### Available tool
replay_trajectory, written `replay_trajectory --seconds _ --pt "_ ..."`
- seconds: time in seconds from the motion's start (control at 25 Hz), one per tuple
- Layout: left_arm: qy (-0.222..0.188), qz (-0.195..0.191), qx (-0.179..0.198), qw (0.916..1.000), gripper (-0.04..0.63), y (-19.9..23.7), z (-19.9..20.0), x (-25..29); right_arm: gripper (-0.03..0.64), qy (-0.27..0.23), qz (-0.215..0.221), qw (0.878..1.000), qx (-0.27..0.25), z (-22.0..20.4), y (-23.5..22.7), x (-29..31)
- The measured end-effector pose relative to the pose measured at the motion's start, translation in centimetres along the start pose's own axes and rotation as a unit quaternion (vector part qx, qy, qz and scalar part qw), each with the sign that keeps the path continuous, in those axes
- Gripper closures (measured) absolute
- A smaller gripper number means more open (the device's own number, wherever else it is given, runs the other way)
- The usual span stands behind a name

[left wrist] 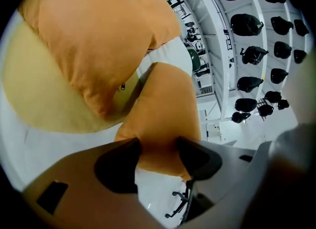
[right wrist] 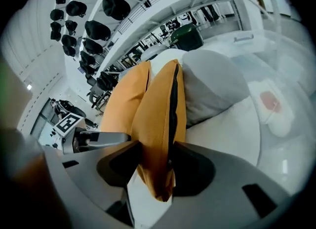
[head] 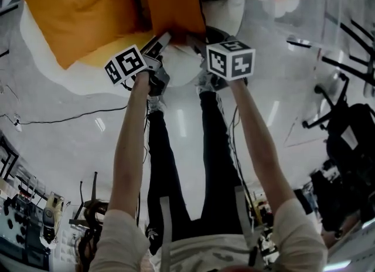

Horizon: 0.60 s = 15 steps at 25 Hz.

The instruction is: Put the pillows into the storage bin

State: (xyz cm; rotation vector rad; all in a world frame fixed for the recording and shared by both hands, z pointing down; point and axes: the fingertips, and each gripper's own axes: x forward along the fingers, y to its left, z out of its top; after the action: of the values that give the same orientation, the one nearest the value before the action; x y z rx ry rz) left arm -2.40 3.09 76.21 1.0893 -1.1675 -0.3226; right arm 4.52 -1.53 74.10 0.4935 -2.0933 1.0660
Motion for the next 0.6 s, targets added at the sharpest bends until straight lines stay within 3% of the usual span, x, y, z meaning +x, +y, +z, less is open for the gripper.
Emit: replay_trajectory --seconds 0.36,0.48,0.6 --pt "-0.008 -0.056 0.009 0.9983 0.37 -7.3 1.1 0.5 0.465 -0.043 -0.025 0.991 -0.123 7.2 0.9 -4.6" --pt "-0.02 -0.082 -0.003 0.9965 0.373 -10.8 1.2 0.5 0.466 -0.06 -0.037 0.984 -0.162 10.0 1.5 -7.3" --pt "-0.032 -0.118 0.02 0.9924 0.373 -15.1 2.5 1.3 0.468 -0.105 -0.056 0.975 -0.189 13.5 1.3 -10.5"
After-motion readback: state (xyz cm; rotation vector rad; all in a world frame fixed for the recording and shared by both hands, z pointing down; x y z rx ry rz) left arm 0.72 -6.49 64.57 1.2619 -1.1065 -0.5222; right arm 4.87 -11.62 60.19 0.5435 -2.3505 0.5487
